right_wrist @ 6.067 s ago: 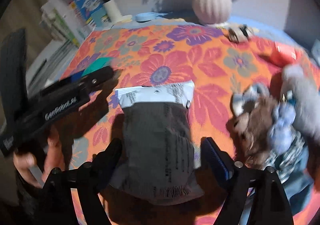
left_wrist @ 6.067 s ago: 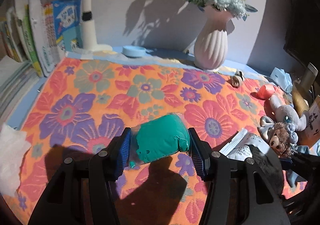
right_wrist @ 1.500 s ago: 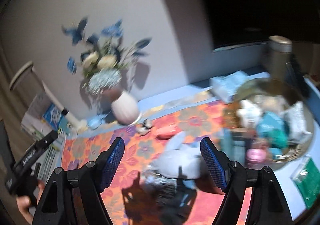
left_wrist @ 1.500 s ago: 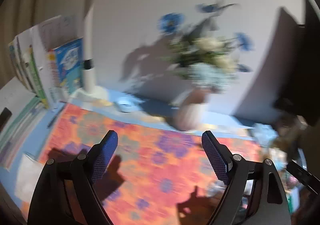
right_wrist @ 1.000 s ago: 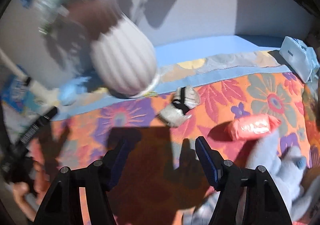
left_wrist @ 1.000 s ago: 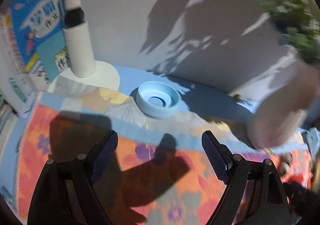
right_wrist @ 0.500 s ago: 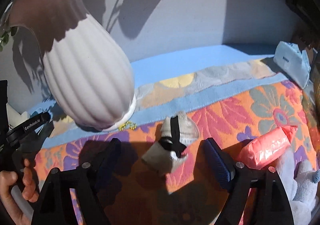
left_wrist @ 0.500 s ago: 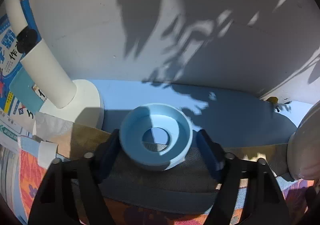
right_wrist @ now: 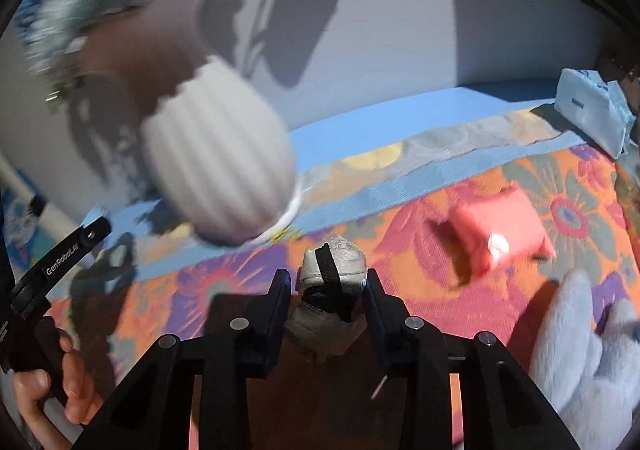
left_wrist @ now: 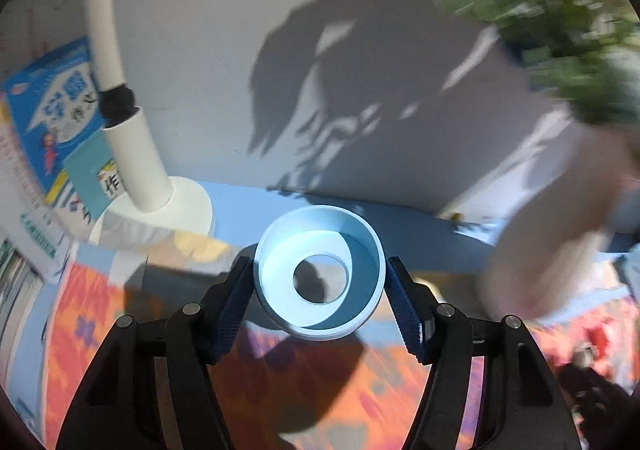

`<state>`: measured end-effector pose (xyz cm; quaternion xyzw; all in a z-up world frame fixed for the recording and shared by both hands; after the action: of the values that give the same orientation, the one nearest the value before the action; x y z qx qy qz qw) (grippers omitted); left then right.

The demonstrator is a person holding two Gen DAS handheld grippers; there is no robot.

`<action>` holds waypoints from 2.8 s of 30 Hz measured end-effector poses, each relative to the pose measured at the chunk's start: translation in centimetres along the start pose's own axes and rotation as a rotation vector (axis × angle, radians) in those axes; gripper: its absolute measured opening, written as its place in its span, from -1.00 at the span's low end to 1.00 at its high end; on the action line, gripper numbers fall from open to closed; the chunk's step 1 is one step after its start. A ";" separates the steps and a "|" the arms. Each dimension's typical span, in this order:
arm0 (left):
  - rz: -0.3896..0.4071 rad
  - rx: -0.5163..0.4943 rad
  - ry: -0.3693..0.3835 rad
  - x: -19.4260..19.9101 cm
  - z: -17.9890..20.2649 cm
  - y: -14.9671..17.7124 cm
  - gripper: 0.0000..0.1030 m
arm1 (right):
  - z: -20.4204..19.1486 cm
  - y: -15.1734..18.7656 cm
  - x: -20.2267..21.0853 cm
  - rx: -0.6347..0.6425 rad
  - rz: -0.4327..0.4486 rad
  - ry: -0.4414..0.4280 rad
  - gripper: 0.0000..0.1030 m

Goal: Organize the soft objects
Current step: 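Grasp the light blue plastic ring with the left tool while the right tool grasps the white lace bundle, then carry the blue ring with the left tool while the right tool carries the lace bundle to the bowl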

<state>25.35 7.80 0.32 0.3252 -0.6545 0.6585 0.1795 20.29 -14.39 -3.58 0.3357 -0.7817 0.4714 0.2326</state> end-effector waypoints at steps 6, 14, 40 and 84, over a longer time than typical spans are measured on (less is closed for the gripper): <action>0.011 -0.004 0.027 7.0 0.5 3.7 0.23 | -3.1 3.3 5.0 0.128 -0.019 -0.119 -0.32; -0.029 0.042 -0.008 11.9 -3.8 9.3 0.23 | -5.3 12.1 7.3 0.209 -0.164 -0.316 -0.31; -0.033 -0.010 0.057 12.5 -0.7 16.9 0.26 | -4.4 18.4 9.5 0.395 -0.146 -0.120 -0.28; 0.041 -0.341 0.686 36.9 26.3 22.1 0.25 | 22.5 12.6 35.3 -0.360 0.297 0.098 -0.37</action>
<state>-10.95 -26.63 6.50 0.0382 -0.6630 0.6142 0.4263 -13.68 -41.09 3.09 0.1468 -0.8816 0.3694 0.2544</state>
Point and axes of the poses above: each gripper's, at about its wrist camera, not at the fingertips, and x roughly against the way its jaws point, z to its right, y to its underside, the point moved 9 cm from there along -x, roughly the way its jaws point, and after that the axes turned 10 degrees about -y, right-handed, at the moved point
